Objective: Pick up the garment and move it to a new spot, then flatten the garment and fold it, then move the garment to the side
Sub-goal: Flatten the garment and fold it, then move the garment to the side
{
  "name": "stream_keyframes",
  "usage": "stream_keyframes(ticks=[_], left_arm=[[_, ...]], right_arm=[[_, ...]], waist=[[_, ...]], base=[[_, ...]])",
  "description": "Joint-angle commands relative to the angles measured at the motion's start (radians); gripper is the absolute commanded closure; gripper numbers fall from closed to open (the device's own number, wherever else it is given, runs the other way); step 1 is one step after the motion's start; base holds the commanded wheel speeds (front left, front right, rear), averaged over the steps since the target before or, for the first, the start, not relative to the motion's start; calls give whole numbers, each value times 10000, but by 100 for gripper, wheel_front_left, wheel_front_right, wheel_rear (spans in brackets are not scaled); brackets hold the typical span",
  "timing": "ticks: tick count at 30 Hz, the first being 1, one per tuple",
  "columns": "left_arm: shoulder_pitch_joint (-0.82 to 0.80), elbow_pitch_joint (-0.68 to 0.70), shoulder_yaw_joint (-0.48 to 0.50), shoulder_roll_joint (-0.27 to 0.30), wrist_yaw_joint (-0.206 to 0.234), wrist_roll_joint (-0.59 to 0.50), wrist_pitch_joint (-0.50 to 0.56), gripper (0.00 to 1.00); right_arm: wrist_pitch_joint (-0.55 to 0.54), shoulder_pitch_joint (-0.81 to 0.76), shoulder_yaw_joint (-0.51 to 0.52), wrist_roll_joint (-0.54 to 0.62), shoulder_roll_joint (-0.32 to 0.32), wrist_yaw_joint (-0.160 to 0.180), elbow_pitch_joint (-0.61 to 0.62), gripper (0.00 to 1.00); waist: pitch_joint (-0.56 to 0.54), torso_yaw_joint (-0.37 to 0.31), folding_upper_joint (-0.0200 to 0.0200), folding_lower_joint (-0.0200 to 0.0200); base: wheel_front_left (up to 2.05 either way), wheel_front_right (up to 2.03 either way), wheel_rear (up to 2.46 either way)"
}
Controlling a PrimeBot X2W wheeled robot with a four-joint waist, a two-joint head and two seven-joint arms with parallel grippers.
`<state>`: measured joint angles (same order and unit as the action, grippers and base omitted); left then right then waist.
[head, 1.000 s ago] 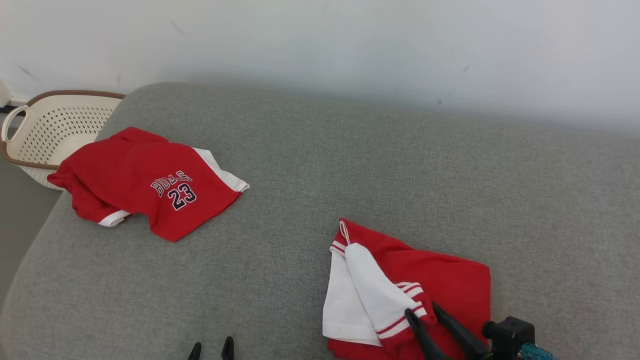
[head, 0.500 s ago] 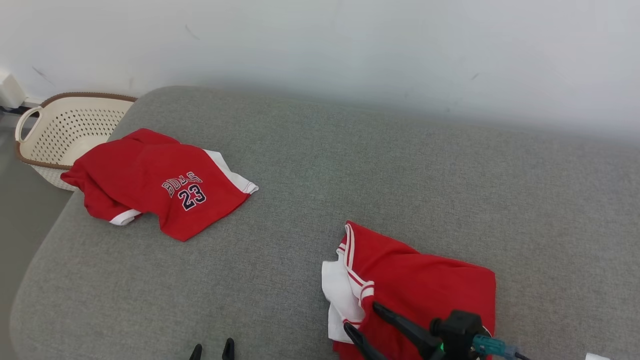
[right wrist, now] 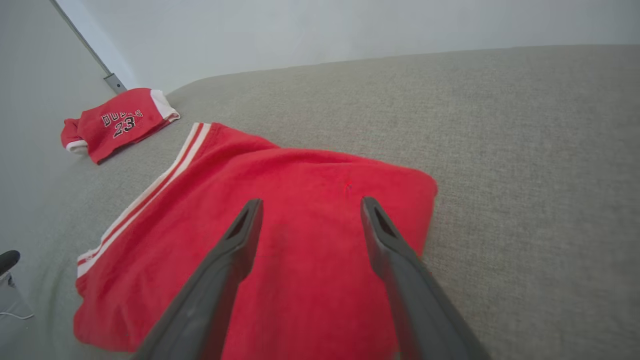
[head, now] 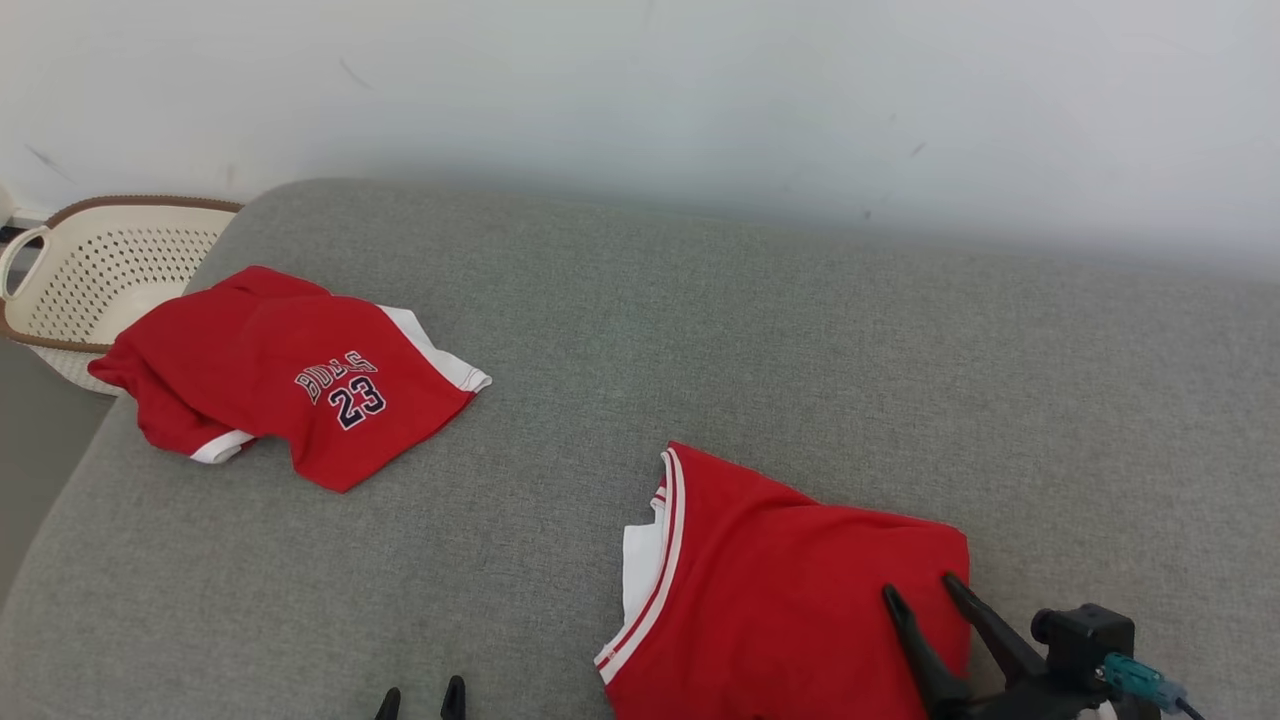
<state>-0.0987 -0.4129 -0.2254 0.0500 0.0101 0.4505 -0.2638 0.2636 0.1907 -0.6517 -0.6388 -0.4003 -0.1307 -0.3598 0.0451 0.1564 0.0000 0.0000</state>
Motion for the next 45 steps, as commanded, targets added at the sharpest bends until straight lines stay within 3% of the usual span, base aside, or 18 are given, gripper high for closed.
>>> stream_keyframes(ticks=[1, 18, 24, 30, 31, 33, 45], left_arm=[[45, 12, 9, 11, -8, -43, -11, 0], [-171, -11, -34, 11, 6, -217, -11, 0], [-136, -2, 4, 11, 17, -254, -11, 0], [-185, 55, -32, 11, 11, -269, -11, 0], [-194, 54, -40, 11, 9, -261, -11, 0], [-212, 61, -56, 11, 11, -262, -11, 0], [-39, 456, 116, 11, 138, -954, -11, 0]], right_arm=[[0, -170, 131, 62, 111, 0, -205, 0], [0, -566, 2462, 1230, 1197, 0, -1525, 0], [-7, -795, 2285, 1081, 1406, 0, -1811, 0], [-52, -528, 1279, 528, 1541, -3, -2194, 0], [-61, -432, 1088, 441, 1523, -3, -2253, 3], [-63, -163, 903, 296, 1397, -3, -2292, 100], [3, 277, 2500, 1092, 999, -1, -2078, 100]], waist=[[61, -33, 0, 0], [322, 141, 0, 0], [265, 124, 0, 0], [249, 153, 0, 0], [250, 163, 0, 0], [252, 184, 0, 0], [-132, -260, 0, 0]], base=[[0, 0, 0], [0, 0, 0], [0, 0, 0], [0, 0, 0], [0, 0, 0], [0, 0, 0], [0, 0, 0]])
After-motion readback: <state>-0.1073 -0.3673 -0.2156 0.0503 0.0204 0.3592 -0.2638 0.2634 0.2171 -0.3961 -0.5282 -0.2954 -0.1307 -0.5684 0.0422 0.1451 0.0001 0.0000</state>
